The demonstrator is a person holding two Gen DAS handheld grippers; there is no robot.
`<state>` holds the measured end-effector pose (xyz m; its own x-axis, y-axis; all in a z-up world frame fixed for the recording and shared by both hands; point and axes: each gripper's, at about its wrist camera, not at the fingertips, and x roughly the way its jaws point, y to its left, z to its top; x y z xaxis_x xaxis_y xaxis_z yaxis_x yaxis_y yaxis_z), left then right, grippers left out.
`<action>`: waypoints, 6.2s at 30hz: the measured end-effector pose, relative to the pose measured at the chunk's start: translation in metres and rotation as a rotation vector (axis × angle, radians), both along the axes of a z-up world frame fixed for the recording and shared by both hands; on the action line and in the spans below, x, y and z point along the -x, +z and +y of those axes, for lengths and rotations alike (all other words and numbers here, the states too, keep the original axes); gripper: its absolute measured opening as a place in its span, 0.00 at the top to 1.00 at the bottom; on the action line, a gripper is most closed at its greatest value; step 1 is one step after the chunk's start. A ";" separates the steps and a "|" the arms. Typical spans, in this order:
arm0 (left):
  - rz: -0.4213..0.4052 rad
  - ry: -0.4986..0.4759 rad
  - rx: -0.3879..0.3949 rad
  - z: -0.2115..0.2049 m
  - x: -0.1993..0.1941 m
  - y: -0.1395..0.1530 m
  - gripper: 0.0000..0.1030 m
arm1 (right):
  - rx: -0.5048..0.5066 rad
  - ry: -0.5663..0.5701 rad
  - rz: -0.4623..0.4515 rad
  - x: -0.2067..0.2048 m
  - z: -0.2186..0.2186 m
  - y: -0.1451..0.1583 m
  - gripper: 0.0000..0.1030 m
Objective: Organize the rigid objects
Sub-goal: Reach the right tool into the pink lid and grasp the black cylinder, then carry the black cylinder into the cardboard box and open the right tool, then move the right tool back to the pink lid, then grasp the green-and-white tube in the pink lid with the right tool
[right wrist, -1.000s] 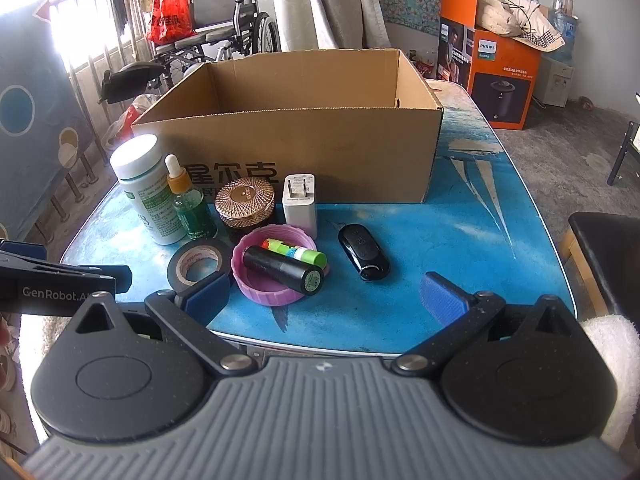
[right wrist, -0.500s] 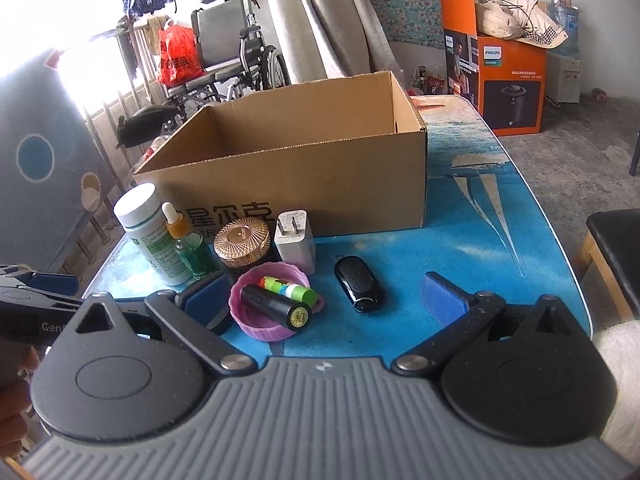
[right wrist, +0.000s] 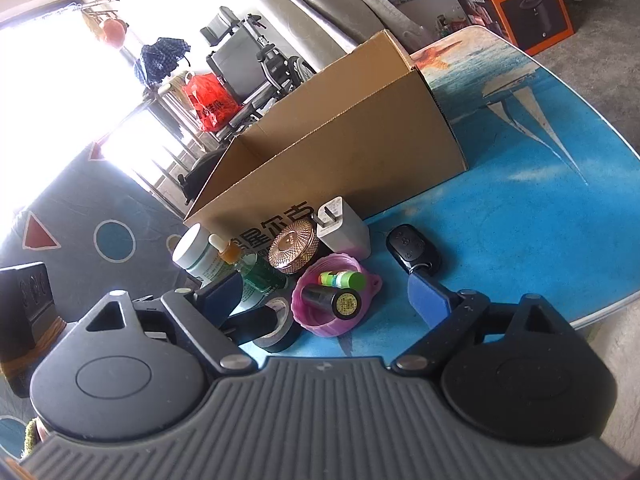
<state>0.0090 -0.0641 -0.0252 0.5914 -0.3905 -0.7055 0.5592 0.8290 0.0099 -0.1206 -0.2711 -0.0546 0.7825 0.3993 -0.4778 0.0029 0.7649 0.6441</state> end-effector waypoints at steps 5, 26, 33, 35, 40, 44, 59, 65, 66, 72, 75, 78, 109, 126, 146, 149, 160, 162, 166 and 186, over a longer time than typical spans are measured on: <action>-0.052 -0.106 -0.081 -0.018 0.009 -0.007 0.23 | -0.064 0.023 0.060 -0.017 -0.001 -0.018 0.49; -0.118 -0.187 -0.203 -0.048 0.009 -0.023 0.58 | -0.044 0.083 0.024 -0.036 0.011 -0.019 0.79; -0.114 -0.142 -0.177 -0.038 0.003 -0.019 0.71 | 0.000 0.103 -0.017 -0.043 0.017 -0.009 0.79; -0.111 -0.140 -0.170 -0.037 0.001 -0.019 0.72 | 0.013 0.108 -0.025 -0.045 0.019 -0.007 0.79; -0.110 -0.147 -0.173 -0.039 -0.002 -0.019 0.71 | 0.029 0.111 -0.039 -0.050 0.023 -0.005 0.79; -0.105 -0.153 -0.171 -0.040 -0.004 -0.021 0.71 | 0.026 0.111 -0.044 -0.053 0.025 -0.005 0.79; -0.169 -0.132 -0.155 -0.036 0.009 -0.010 0.78 | 0.053 0.128 -0.097 -0.052 0.031 0.016 0.78; -0.221 -0.105 -0.129 -0.033 0.022 0.011 0.78 | 0.090 0.138 -0.160 -0.042 0.039 0.040 0.78; -0.228 -0.101 -0.125 -0.033 0.024 0.014 0.78 | 0.095 0.140 -0.171 -0.040 0.040 0.045 0.78; -0.316 -0.053 -0.090 -0.028 0.032 0.056 0.78 | 0.127 0.171 -0.283 -0.034 0.045 0.090 0.78; -0.341 -0.012 -0.074 -0.026 0.025 0.079 0.78 | 0.137 0.198 -0.341 -0.039 0.047 0.118 0.78; -0.346 0.029 -0.066 -0.026 0.014 0.097 0.78 | 0.140 0.233 -0.383 -0.056 0.049 0.145 0.78; 0.191 0.190 -0.276 -0.008 -0.234 0.039 0.70 | -0.015 0.480 0.485 -0.422 0.094 0.025 0.79; 0.118 0.220 -0.132 0.014 -0.211 0.086 0.51 | 0.009 0.406 0.339 -0.429 0.087 0.048 0.53; 0.058 0.019 0.062 0.019 -0.024 0.073 0.45 | -0.070 0.205 0.015 -0.114 -0.041 0.092 0.53; 0.058 -0.009 -0.011 -0.003 -0.017 0.041 0.50 | -0.038 0.135 0.082 -0.086 -0.034 0.048 0.53; 0.056 -0.134 -0.196 -0.056 -0.017 -0.017 0.64 | -0.027 0.083 0.159 -0.072 -0.008 -0.015 0.65; 0.055 -0.143 -0.212 -0.062 -0.019 -0.019 0.68 | -0.029 0.089 0.168 -0.086 -0.005 -0.015 0.68; 0.035 -0.158 -0.244 -0.072 -0.018 -0.025 0.78 | -0.037 0.103 0.181 -0.090 -0.001 -0.022 0.81; -0.104 -0.176 -0.158 -0.058 0.024 0.018 0.85 | -0.020 0.118 0.063 -0.066 0.009 0.021 0.88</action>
<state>-0.0152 -0.1224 -0.0073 0.5962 -0.3836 -0.7053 0.6842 0.7023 0.1964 -0.0547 -0.2618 -0.0340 0.6979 0.4968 -0.5159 -0.0455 0.7496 0.6603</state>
